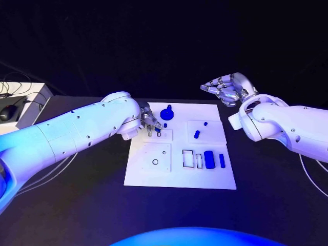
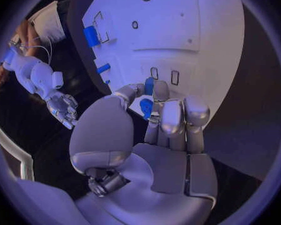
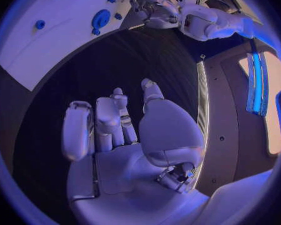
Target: Assemble the parts on the task board
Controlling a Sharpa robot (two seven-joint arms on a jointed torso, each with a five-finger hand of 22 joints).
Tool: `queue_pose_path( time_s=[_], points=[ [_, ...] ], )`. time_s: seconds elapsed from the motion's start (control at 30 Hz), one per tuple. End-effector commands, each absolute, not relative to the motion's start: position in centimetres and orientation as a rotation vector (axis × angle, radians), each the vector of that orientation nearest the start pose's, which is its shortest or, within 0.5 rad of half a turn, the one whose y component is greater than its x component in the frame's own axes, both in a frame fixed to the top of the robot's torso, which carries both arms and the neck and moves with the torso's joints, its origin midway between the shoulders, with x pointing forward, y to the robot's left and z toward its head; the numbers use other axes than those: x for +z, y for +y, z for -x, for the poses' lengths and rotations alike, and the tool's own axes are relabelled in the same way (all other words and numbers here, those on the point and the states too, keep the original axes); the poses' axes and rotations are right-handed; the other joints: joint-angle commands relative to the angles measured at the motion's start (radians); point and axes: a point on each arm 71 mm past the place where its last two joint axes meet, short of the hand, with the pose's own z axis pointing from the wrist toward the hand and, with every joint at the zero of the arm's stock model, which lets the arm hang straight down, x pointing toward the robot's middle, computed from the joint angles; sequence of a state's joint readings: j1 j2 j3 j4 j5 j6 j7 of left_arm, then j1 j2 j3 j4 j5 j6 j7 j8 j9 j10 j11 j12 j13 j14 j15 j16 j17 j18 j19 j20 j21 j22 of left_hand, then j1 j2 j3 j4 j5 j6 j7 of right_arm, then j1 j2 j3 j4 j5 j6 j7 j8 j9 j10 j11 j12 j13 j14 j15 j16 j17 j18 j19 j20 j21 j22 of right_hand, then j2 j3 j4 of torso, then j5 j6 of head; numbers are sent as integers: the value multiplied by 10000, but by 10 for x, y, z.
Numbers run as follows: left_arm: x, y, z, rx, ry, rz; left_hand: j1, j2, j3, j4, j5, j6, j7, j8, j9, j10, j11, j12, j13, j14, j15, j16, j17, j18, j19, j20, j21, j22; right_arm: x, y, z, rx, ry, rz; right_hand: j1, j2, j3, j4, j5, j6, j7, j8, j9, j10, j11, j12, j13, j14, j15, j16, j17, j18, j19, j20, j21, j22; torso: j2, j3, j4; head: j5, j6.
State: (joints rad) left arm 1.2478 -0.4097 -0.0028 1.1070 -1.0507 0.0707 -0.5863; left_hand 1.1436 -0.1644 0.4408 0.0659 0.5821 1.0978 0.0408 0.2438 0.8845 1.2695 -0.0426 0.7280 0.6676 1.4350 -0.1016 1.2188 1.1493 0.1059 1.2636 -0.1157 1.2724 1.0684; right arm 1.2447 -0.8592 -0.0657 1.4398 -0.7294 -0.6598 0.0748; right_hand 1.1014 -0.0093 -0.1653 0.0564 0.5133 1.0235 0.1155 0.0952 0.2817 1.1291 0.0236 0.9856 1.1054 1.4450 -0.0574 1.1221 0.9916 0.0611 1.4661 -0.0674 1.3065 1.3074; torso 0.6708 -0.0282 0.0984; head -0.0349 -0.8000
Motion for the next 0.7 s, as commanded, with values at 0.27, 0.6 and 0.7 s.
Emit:
queue_pose_path(
  time_s=[0.27, 0.6, 0.7],
  points=[
    [-215, 109, -549, -3916, 22451, 2781, 58, 48, 1477, -1451, 52, 241, -194, 14, 77, 262, -223, -59, 8, -21, -65, -18, -9, -68, 73, -3, -62, 8, -163, -253, -510, 8554, 13972, -5859, 42, 95, 12, -58, 31, 58, 44, -63, -15, 12, -12, -20, 4, -13, 45, -31, 11, 32, 846, 3, -18, 1938, -19, 5, 14, -11, -59],
    [-218, 108, -546, -3861, 22643, 2583, 50, 58, 1480, -1462, 52, 246, -195, 1, 104, 263, -224, -65, 23, -25, -65, 3, -19, -73, 84, -4, -68, 43, -164, -253, -511, 8560, 13992, -5859, 42, 95, 12, -58, 31, 58, 44, -63, -15, 12, -12, -20, 4, -13, 45, -31, 11, 32, 846, 3, -18, 1938, -15, 6, 2, 7, -64],
    [-219, 108, -545, -3863, 22694, 2528, 50, 58, 1480, -1462, 52, 246, -195, 1, 104, 263, -224, -65, 23, -25, -65, 3, -19, -73, 84, -4, -68, 43, -164, -253, -511, 8555, 14002, -5864, 42, 95, 12, -58, 31, 58, 44, -63, -15, 12, -12, -20, 4, -13, 45, -31, 11, 32, 846, 3, -18, 1938, -7, 5, 5, 4, -45]
  ],
)
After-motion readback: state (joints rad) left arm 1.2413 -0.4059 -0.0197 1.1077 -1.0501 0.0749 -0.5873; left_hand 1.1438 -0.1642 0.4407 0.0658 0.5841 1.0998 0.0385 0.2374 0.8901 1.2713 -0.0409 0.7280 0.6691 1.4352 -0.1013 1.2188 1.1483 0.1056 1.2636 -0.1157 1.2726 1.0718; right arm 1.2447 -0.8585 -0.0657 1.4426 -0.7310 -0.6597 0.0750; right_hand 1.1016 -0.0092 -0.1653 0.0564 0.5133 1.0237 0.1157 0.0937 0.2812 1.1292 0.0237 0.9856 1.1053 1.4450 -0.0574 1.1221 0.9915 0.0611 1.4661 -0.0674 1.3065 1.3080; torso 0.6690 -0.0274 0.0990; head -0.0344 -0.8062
